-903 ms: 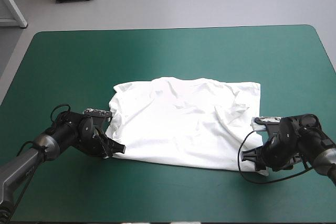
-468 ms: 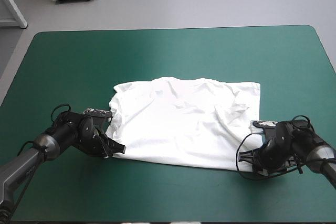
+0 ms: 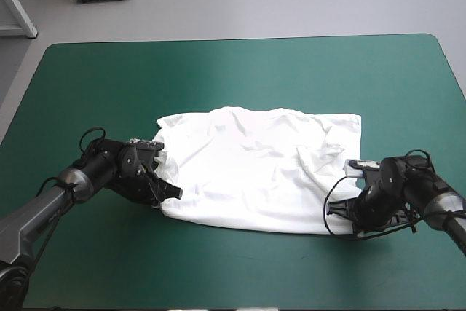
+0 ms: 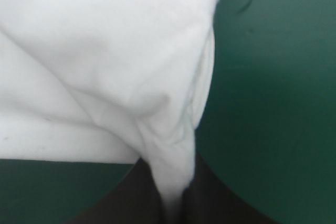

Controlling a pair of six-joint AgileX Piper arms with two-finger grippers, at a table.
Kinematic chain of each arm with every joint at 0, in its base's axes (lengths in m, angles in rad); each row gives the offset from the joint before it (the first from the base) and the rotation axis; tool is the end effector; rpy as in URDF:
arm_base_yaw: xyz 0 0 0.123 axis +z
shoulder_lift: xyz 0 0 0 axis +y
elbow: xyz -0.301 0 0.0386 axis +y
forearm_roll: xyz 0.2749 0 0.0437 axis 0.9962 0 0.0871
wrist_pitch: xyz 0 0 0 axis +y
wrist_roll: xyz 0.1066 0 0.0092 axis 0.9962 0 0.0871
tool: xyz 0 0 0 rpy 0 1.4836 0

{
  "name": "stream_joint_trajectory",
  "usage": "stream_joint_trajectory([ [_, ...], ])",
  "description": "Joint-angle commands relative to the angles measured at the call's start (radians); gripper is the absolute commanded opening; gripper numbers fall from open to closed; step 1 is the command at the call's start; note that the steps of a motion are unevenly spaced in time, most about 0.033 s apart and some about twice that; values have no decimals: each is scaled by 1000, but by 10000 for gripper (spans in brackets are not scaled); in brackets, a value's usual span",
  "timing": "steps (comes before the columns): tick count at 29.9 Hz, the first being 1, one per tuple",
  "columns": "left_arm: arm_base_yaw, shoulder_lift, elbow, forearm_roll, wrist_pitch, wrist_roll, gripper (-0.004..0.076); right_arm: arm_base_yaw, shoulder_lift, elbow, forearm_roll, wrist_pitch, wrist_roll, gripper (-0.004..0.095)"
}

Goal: Fold the cloth

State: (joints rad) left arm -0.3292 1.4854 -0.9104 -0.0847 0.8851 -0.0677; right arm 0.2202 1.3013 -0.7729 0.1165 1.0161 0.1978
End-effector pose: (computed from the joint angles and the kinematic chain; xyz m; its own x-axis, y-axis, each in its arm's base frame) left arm 0.2706 -0.0998 0.2087 -0.9612 0.2007 -0.1891 0.2201 0.9715 -0.0877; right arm 0.2209 0.0603 0.2168 -0.9954 0.0387 -0.0872 0.0276 0.9918 0.1247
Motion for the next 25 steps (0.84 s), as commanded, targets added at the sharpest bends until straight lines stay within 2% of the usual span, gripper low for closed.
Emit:
stream_joint_trajectory([
  [1,-8,-37,-109,-22,31,35,-9,1,-84,-130,-32,56,12,-15],
  [7,-8,-65,-283,-19,104,68,-9,1,-97,-358,-43,125,10,-15],
  [10,-8,-65,-370,-15,129,75,-9,1,-97,-441,-56,108,10,-15],
  [15,-8,-65,-470,34,108,78,-9,1,-95,-513,-69,33,10,-15],
  [19,-8,-63,-517,110,34,68,-9,1,-83,-517,-108,-91,48,-15],
  [25,-6,-21,-551,230,-102,4,-9,1,-15,-517,-145,-214,63,-15],
])
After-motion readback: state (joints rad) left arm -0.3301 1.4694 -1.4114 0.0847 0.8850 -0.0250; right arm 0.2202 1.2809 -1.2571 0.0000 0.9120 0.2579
